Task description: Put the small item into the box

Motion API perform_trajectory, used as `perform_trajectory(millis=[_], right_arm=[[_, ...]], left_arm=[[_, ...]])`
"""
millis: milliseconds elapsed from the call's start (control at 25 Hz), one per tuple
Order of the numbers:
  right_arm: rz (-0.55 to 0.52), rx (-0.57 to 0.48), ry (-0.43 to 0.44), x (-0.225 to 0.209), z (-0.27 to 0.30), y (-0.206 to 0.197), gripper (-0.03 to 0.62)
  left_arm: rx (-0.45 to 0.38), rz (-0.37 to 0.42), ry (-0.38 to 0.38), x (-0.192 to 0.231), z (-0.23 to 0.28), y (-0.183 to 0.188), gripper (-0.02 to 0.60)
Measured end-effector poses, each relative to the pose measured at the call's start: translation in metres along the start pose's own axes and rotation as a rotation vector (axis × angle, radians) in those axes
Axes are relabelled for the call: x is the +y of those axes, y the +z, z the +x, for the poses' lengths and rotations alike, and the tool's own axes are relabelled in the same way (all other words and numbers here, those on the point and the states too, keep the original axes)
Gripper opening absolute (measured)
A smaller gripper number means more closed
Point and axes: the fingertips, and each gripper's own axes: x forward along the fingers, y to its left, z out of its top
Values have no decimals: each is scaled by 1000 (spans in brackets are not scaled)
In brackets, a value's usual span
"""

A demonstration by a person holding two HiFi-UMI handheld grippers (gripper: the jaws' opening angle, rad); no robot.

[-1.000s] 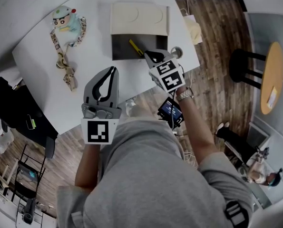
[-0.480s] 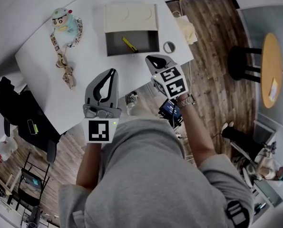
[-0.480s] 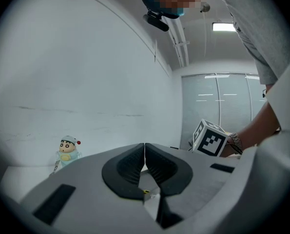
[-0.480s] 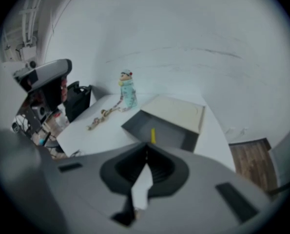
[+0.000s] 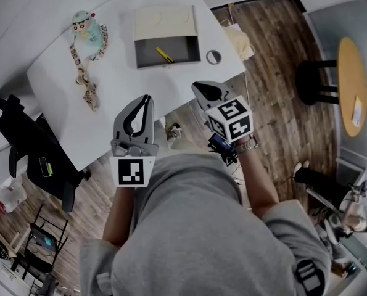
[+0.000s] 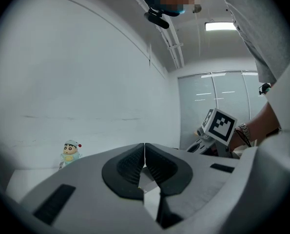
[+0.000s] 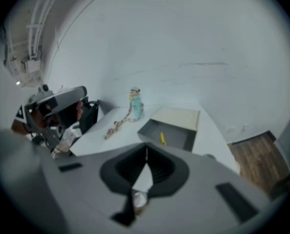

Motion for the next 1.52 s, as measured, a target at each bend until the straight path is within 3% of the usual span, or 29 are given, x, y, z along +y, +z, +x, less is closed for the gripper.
perform_trajectory(millis=[400,760,1120,1520], right_arm=[[11,-196,-18,18,-79,27,34],[20,-375,19,47,-149,61,34],[-63,-510,85,90,-194,96,34],[-68,-600,67,104,-225,100,33]], left_arm=[[-47,24,16,-28,-41,16,35],[-128,57,56,-32,-65,50,35],[-177,86,50,-46,-74,80,35],[-214,84,34,-64,-87,95,35]])
